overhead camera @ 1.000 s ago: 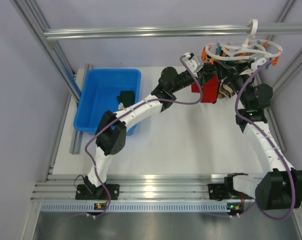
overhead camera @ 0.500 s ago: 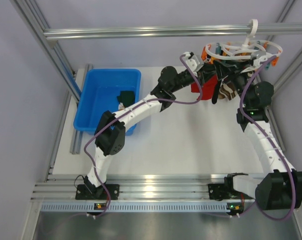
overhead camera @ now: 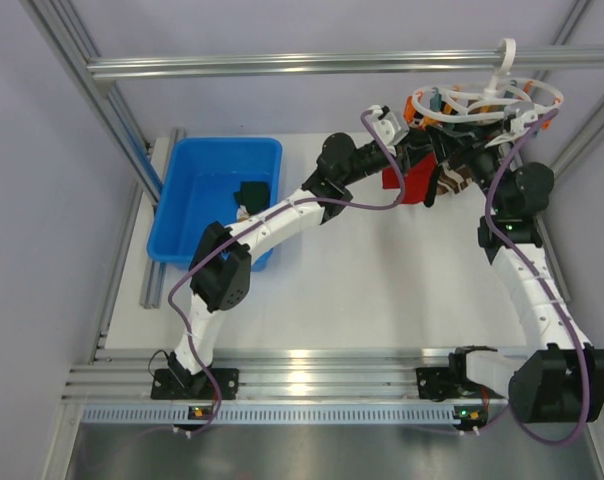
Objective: Clip the socks to the hanger
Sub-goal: Open the clamp at the hanger, then pick up the sock from the bin.
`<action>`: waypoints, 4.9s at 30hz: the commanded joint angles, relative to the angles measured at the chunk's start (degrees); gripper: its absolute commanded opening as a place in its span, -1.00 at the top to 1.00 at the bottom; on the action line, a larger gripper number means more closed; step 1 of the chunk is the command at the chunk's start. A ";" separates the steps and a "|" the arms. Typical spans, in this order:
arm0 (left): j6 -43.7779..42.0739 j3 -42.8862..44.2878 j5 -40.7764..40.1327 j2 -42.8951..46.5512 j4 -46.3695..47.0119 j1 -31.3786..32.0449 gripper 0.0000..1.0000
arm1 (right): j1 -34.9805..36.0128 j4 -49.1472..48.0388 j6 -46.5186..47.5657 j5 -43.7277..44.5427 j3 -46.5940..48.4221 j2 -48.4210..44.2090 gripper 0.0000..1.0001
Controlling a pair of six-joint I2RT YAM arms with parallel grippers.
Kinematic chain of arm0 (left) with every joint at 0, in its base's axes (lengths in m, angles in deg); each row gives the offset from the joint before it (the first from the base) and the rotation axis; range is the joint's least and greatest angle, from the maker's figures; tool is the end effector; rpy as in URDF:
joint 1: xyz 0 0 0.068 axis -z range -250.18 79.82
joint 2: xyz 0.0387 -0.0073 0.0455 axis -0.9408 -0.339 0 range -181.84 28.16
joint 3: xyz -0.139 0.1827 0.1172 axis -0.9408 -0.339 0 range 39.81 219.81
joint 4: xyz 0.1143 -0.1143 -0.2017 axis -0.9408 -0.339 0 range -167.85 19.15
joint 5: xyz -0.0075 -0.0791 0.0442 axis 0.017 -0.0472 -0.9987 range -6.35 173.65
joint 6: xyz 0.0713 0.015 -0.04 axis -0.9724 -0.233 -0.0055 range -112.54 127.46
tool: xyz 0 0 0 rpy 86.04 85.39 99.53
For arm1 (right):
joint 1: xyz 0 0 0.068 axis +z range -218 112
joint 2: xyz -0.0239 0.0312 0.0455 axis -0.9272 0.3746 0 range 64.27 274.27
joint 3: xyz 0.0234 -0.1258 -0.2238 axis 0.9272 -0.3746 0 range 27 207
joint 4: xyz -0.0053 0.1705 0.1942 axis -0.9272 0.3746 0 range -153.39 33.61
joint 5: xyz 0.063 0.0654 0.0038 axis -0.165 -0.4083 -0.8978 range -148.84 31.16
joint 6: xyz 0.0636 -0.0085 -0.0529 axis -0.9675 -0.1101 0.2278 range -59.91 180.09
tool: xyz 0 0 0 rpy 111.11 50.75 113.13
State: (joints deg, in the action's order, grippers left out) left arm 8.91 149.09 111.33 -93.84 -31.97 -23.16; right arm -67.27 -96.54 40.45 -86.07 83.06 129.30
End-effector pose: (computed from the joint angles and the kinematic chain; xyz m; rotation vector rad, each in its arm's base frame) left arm 0.3331 -0.4070 0.3904 0.8600 0.8794 -1.0107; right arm 0.2893 0.0369 0.4171 -0.2335 1.1956 0.5836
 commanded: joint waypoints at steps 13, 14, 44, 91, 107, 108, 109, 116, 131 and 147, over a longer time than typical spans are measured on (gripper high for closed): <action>3.47 0.85 6.07 1.85 2.44 0.17 1.00 | -3.98 -3.94 -2.68 -6.44 4.94 -0.96 0.61; 3.56 0.77 6.16 1.85 2.44 0.26 1.00 | -3.98 -4.29 -3.12 -6.35 5.03 -0.88 0.65; 7.77 2.61 0.27 2.64 2.44 0.08 0.12 | -4.78 1.59 -15.78 -3.80 6.62 -0.35 1.00; 2.24 -6.87 4.83 14.49 -11.52 -0.26 -0.11 | -6.88 9.77 -17.54 -3.45 10.48 0.09 1.00; 13.23 -17.42 10.11 30.40 -34.46 -20.20 -0.09 | -9.69 17.91 -19.93 -10.20 15.83 1.58 1.00; 11.14 -17.86 10.55 30.85 -36.74 -21.78 -0.10 | -9.87 19.68 -19.22 -10.91 16.89 1.93 1.00; 9.37 -18.22 10.20 31.37 -39.55 -24.50 -0.11 | -10.31 21.96 -18.51 -11.62 19.42 2.37 1.00; -3.12 -26.29 4.49 37.08 -48.72 -31.99 -0.17 | -10.49 22.62 -25.59 -16.72 22.09 4.84 1.00; -22.01 -17.17 -7.99 20.05 -67.26 -38.94 -0.25 | -10.49 16.45 -32.93 -14.00 16.90 3.78 1.00; -11.48 -11.10 -10.72 2.21 -64.01 -41.05 -0.18 | -10.49 18.29 -29.05 -13.47 18.74 4.93 1.00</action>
State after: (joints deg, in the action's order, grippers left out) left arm -5.60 134.64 100.49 -90.34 -98.70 -64.21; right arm -76.82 -74.00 10.02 -102.57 99.62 134.55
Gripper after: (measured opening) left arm 0.599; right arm 0.222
